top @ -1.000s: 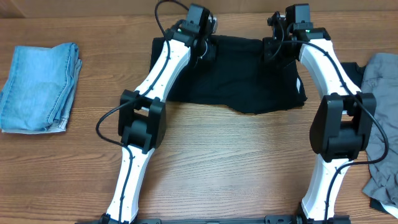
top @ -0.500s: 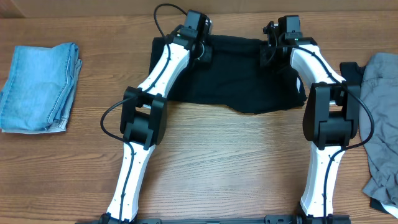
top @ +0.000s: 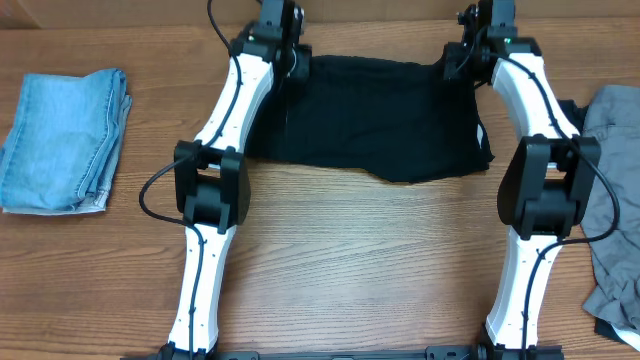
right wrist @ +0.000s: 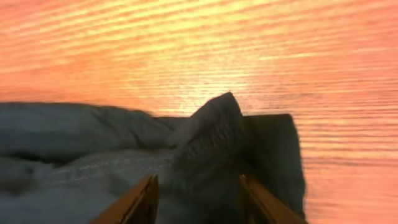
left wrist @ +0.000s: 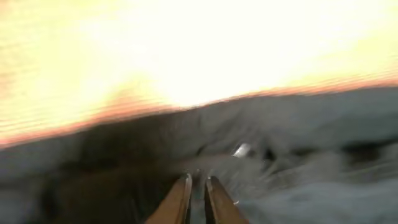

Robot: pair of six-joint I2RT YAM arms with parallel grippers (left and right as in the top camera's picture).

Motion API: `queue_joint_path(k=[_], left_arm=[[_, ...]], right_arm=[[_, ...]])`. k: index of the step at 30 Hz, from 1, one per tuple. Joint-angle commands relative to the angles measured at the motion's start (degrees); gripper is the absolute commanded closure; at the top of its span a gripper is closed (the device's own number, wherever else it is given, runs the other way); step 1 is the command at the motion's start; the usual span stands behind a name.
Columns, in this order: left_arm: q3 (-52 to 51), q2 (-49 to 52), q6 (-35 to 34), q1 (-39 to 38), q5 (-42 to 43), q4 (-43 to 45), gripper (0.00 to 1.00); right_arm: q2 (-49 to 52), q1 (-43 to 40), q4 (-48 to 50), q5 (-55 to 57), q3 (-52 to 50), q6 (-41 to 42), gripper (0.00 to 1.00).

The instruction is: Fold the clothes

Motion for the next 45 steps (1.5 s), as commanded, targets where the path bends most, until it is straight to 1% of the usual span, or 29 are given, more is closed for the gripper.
queue_joint_path(k=[1,2,3,4,6,7,8,10,12,16,18,19,20,24,28,33,35,36,38,40,42,43,44,45], left_arm=[[14.6,-0.2,1.4,-0.1,-0.7,-7.5,0.63],[17.0,-0.2,1.4,-0.1,-0.7,-10.0,0.53],[19.6,-0.2,1.4,0.0,-0.7,-12.8,0.38],[22.7,-0.2,1.4,0.1,-0.7,-16.6,0.18],[28.7,-0.2,1.3,0.3,-0.7,-24.2,0.05],[30.6,-0.2,1.2,0.4,-0.7,-26.7,0.02],[31.9,-0.2,1.0,0.5,-0.7,-28.5,0.0],[34.2,-0.2,0.3,0.8,-0.8,-33.2,0.0],[33.8,-0.1,-1.5,0.9,-2.3,-36.0,0.0],[31.3,-0.1,-2.5,0.9,-3.8,-36.6,0.0],[29.7,-0.1,-2.4,0.9,-4.2,-36.6,0.0],[28.7,-0.1,-2.5,0.9,-4.4,-36.4,0.0],[27.7,-0.1,-2.4,0.9,-4.7,-36.1,0.0],[24.2,-0.1,-2.4,0.9,-5.5,-34.8,0.0],[21.5,-0.1,-2.4,1.0,-5.5,-33.5,0.0],[17.5,-0.1,-2.4,1.1,-5.5,-30.7,0.0],[16.3,-0.1,-2.4,1.1,-5.5,-30.2,0.0],[16.0,-0.1,-2.4,1.1,-5.5,-30.1,0.0],[16.0,-0.1,-2.2,1.1,-5.5,-30.2,0.0],[16.0,-0.1,-2.0,1.1,-5.5,-30.2,0.0],[15.9,-0.1,-2.0,1.1,-5.5,-30.2,0.0],[15.8,-0.1,-2.0,1.1,-5.5,-30.2,0.0],[15.8,-0.1,-1.9,1.1,-5.5,-30.2,0.0],[15.8,-0.1,-1.8,1.1,-5.6,-30.1,0.0]], right_arm=[[-8.2,-1.4,-6.4,2.1,4.0,7.9,0.55],[-9.4,-2.0,-8.7,2.1,4.0,9.3,0.54],[-10.7,-2.7,-11.4,2.1,4.0,10.5,0.54],[-12.8,-3.8,-15.6,1.9,4.0,12.0,0.55],[-15.9,-5.9,-22.8,1.6,4.0,14.1,0.53],[-16.8,-6.6,-25.3,1.4,4.0,14.1,0.51],[-17.4,-7.3,-27.6,1.4,4.0,14.1,0.49],[-17.9,-9.5,-33.8,1.2,4.0,16.6,0.47],[-17.9,-11.0,-37.6,1.0,1.9,18.6,0.46],[-17.9,-11.3,-37.3,-1.6,-5.6,18.6,0.43],[-17.9,-11.0,-34.5,-4.6,-11.8,18.6,0.41],[-17.9,-10.8,-32.4,-7.0,-15.2,18.6,0.37],[-17.9,-10.8,-30.6,-8.4,-17.9,18.6,0.36],[-17.9,-10.8,-23.3,-8.9,-25.7,19.6,0.28],[-17.9,-10.6,-18.1,-9.1,-31.8,21.7,0.25],[-17.9,-9.5,-11.8,-15.0,-38.2,21.6,0.26],[-17.9,-8.9,-12.2,-15.1,-38.5,21.6,0.36],[-17.9,-8.6,-12.5,-15.2,-38.5,21.6,0.43],[-17.9,-8.5,-13.4,-15.3,-38.5,21.6,0.66],[-17.9,-8.6,-14.8,-15.3,-38.5,21.6,0.82],[-17.9,-8.6,-16.3,-15.3,-38.4,21.5,0.89],[-17.9,-8.6,-17.1,-15.3,-38.4,21.3,0.91],[-17.9,-8.6,-17.3,-15.3,-38.4,21.1,0.91],[-17.9,-8.6,-17.1,-14.9,-38.4,21.1,0.89]])
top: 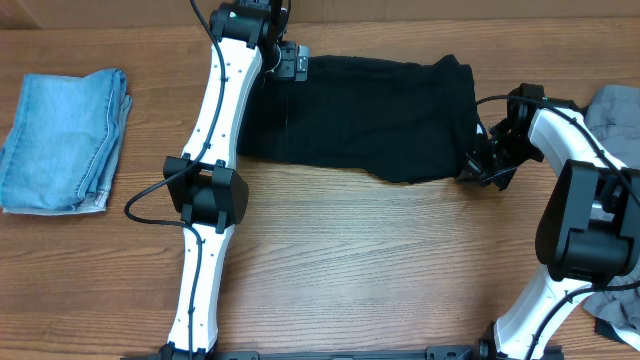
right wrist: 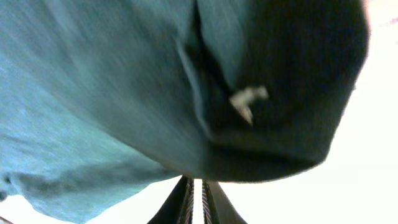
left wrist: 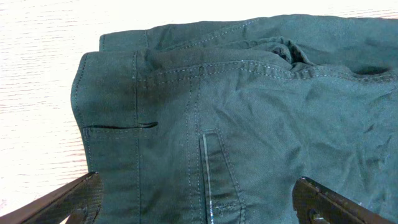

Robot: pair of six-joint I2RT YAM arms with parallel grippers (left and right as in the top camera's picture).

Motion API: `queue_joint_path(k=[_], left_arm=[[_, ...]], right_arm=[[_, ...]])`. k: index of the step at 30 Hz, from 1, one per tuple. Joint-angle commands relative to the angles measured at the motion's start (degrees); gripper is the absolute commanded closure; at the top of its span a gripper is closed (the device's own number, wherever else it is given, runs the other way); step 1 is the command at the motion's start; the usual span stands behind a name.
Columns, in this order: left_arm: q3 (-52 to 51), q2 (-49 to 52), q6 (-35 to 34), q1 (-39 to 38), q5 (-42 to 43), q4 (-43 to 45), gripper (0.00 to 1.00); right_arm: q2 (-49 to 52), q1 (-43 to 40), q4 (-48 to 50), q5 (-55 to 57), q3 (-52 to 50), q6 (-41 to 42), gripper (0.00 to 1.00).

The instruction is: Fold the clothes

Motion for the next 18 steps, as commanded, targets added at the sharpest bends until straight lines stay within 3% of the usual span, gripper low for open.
queue_joint_path(k=[1,2,5,10,15,18], left_arm=[[-0.3,-0.2,0.1,0.3,-0.6,0.3,0.0],[-0.3,-0.2,0.1,0.3,-0.6,0.4,0.0],[-0.3,-0.2,0.1,0.3,-0.6,0.4,0.0],[-0.3,-0.2,0.1,0.3,-0.6,0.5,0.0],[-0.3,-0.2,0.1,0.3,-0.6,0.7,0.0],[-0.3,-0.2,0.4,0.3,-0.5,0.7,0.0]], right_arm=[[-0.5,-0.1,0.7,0.2,-0.2,-0.3,0.79],[-0.5,-0.3,1.2,0.2,0.3,-0.3,0.66],[-0.5,-0.9,2.0,1.2,2.2,-0.5,0.55],[-0.5,-1.0,4.9,9.5,2.6,-0.7,0.51],[-0.5,0.3,9.6,9.6,0.9,0.0,0.45],[-0.5,0.4,10.1,8.3,0.4,0.0,0.5]])
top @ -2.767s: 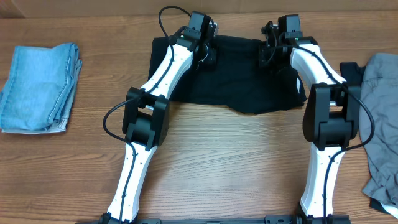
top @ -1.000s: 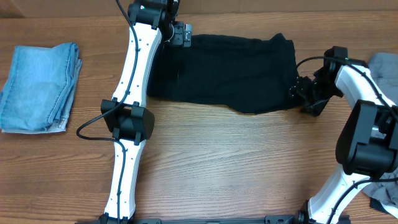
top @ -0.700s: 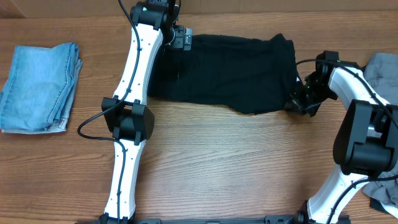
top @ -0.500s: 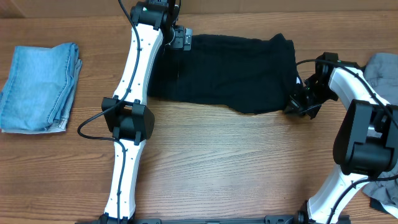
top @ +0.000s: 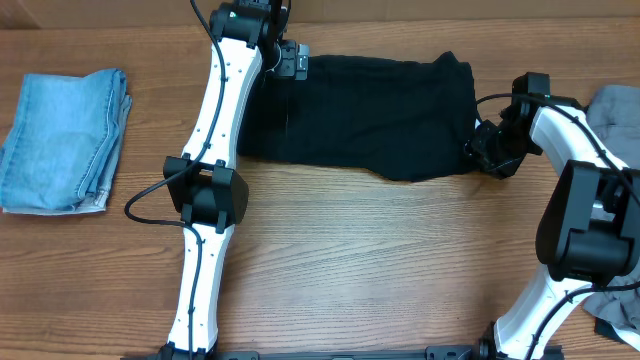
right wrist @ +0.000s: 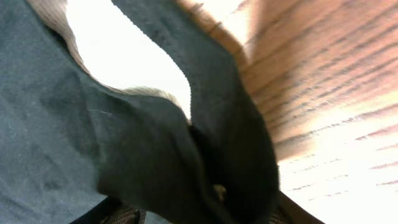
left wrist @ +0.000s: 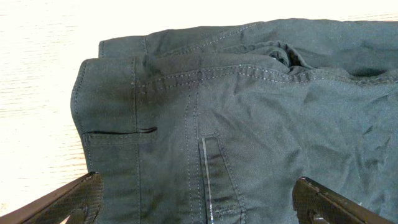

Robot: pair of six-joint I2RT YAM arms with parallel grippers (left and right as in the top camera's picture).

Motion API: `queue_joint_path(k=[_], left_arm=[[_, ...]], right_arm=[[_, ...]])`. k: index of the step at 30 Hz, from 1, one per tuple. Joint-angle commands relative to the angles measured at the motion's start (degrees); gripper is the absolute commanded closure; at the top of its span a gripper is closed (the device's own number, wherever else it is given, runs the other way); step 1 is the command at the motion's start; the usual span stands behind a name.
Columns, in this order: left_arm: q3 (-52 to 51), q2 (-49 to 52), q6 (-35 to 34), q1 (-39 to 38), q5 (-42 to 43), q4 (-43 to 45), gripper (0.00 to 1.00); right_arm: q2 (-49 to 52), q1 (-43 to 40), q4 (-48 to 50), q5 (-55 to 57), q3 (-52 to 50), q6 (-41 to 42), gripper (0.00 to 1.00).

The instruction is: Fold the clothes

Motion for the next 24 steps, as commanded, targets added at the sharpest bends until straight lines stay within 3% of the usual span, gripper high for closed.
queue_joint_path(k=[1,2,4,9,15,24], left_arm=[[-0.3,-0.1,0.5,0.3,-0.6,0.1,0.0],[-0.3,-0.1,0.6,0.3,-0.6,0.1,0.0],[-0.3,-0.1,1.0,0.3,-0.5,0.0,0.01],[-0.3,-0.1,1.0,0.3,-0.5,0.1,0.04],[-0.4,-0.1,1.0,0.3,-0.5,0.3,0.04],[-0.4,-0.1,0.9,0.3,-0.3,-0.4,0.05]], right_arm=[[-0.5,0.4,0.0,-1.0,-0.6,0.3,0.58],[-0.5,0.4,-0.4,-1.5,-0.6,0.3,0.72],[-0.9,0.3,-2.9,-1.6,0.4,0.3,0.88],[-3.8,0.2,-5.5,-1.6,4.2,0.2,0.94],[-5.2,0.2,-7.7,-4.8,9.8,0.8,0.94],[-5.2,0.7,0.3,-5.0,10.1,12.2,0.94]])
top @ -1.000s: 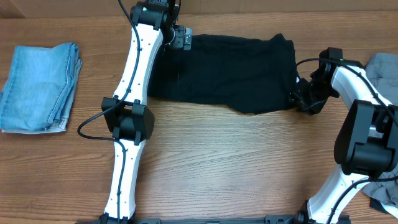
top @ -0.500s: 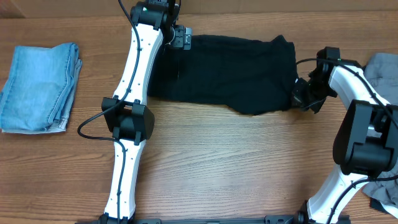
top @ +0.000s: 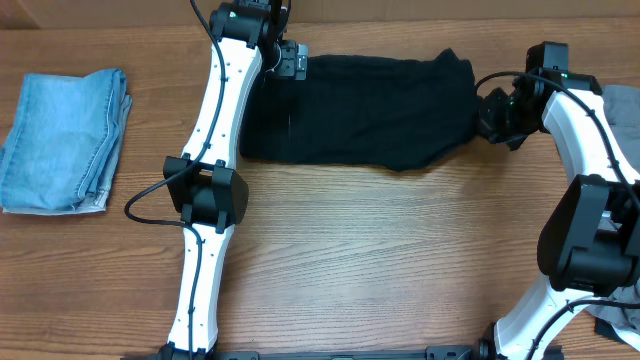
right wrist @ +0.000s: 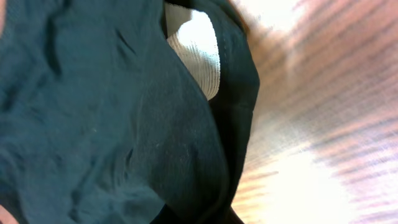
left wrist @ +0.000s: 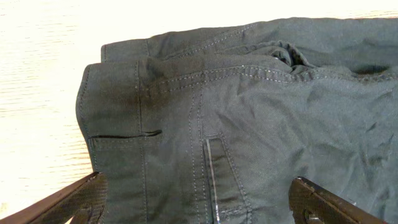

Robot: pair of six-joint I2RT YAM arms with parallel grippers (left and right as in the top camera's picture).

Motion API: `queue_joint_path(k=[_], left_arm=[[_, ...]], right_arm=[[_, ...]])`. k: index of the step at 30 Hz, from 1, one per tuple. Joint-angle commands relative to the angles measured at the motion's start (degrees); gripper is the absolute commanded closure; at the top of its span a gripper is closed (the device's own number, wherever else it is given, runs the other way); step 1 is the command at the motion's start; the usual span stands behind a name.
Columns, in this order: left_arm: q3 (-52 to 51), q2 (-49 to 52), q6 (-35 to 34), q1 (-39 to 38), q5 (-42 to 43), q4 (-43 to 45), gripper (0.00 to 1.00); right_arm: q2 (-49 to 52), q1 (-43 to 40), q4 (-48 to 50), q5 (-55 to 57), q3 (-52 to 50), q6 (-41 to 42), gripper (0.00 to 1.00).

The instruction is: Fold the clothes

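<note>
A black garment (top: 360,110) lies spread flat at the far middle of the table. My left gripper (top: 292,62) hovers over its far-left corner. In the left wrist view that gripper (left wrist: 196,186) is wide open above the waistband and pocket seam (left wrist: 211,168), holding nothing. My right gripper (top: 492,118) is at the garment's right edge. In the right wrist view dark cloth (right wrist: 124,124) with a white lining patch (right wrist: 196,53) fills the frame and runs down into the narrow, shut right gripper (right wrist: 208,219).
Folded blue jeans (top: 65,140) lie at the far left. A grey garment (top: 622,105) sits at the right edge, behind the right arm, with more grey cloth at the bottom right (top: 618,325). Bare wood table (top: 350,260) spreads in front of the black garment.
My right gripper has moved farther back along the garment's right edge. The near-right corner of the cloth has been drawn in with it. The left gripper stays open in the same place.
Both grippers were at the garment's far corners, left shut, right open around a ridge of cloth. Then the left stood open over the far-left corner and the right was at the near-right corner. Since then the right has shifted back, taking that corner with it.
</note>
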Motion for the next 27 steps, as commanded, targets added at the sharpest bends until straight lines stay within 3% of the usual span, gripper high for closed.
queue_joint_path(k=[1,7,10,15,16,18,19,22,27], left_arm=[[-0.4,-0.1,0.9,0.3,-0.3,-0.2,0.05],[-0.4,-0.1,0.9,0.3,-0.1,-0.3,0.06],[-0.4,-0.1,0.9,0.3,-0.1,-0.9,0.11],[-0.4,-0.1,0.9,0.3,0.1,-0.6,0.11],[-0.4,-0.1,0.8,0.3,0.1,-0.5,0.11],[-0.4,-0.1,0.2,0.3,0.1,-0.3,0.06],[-0.4,-0.1,-0.2,0.3,0.9,-0.3,0.04],[-0.3,-0.1,-0.1,0.3,6.0,0.9,0.01],[-0.3,-0.1,0.1,0.3,7.6,1.6,0.0]], right_arm=[[-1.8,0.9,4.3,-0.3,1.4,5.2,0.94],[-1.8,5.2,8.7,3.4,1.3,4.5,0.85],[-1.8,5.9,3.9,9.4,1.3,4.5,0.85],[-1.8,5.9,-4.8,18.9,0.8,1.5,0.83],[-1.8,5.9,-4.8,19.1,0.3,-0.4,0.79],[-1.8,5.8,-4.5,19.3,-1.1,-5.9,0.54],[-1.8,5.8,-4.1,20.0,-1.4,-7.8,0.35],[-1.8,5.2,-0.9,20.3,-1.4,-15.0,0.0],[-1.6,2.7,3.8,20.3,-1.4,-19.4,0.0]])
